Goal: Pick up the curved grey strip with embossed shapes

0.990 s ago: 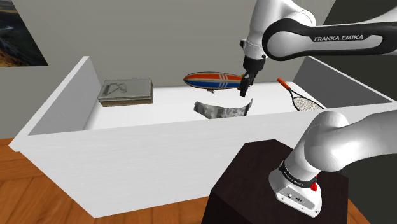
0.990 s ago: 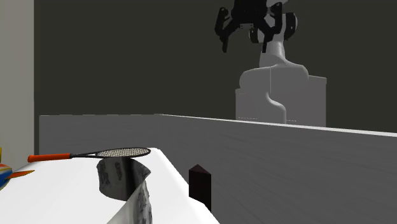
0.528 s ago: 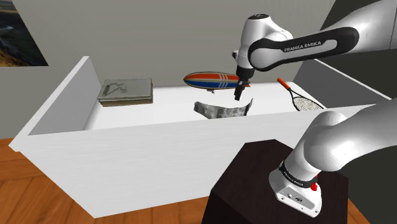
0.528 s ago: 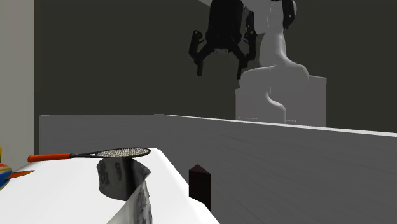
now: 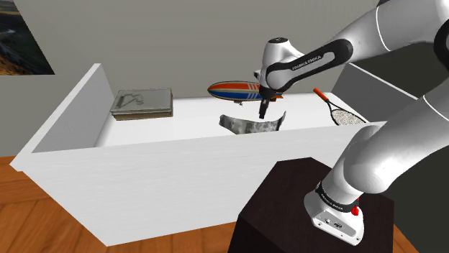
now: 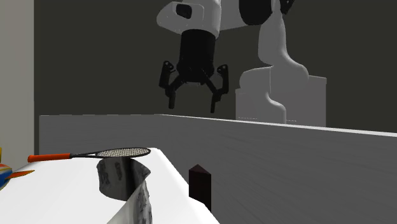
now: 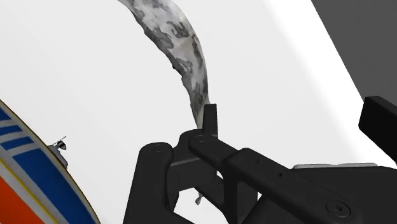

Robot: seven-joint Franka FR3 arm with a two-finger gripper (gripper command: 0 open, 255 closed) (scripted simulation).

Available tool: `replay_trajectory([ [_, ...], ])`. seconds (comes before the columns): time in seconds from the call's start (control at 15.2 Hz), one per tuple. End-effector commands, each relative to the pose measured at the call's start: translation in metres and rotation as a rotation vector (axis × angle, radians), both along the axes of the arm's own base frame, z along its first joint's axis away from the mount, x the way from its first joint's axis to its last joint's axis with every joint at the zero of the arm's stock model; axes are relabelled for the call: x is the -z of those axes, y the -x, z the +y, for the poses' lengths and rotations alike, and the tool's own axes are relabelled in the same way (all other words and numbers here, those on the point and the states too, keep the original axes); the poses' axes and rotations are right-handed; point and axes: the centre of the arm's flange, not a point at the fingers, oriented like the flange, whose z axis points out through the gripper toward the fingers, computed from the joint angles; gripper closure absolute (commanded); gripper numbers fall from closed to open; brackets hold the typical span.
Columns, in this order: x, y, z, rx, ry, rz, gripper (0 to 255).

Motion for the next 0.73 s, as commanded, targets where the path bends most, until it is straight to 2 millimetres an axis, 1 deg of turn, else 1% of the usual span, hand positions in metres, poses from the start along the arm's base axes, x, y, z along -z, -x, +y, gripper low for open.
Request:
replay_trajectory([
  [0.0,0.021,-0.011,-0.016,-0.03,-0.002,0.005,0],
  [0.66,0.124,-0.076,-0.071,-0.169,-0.016,0.034,0],
])
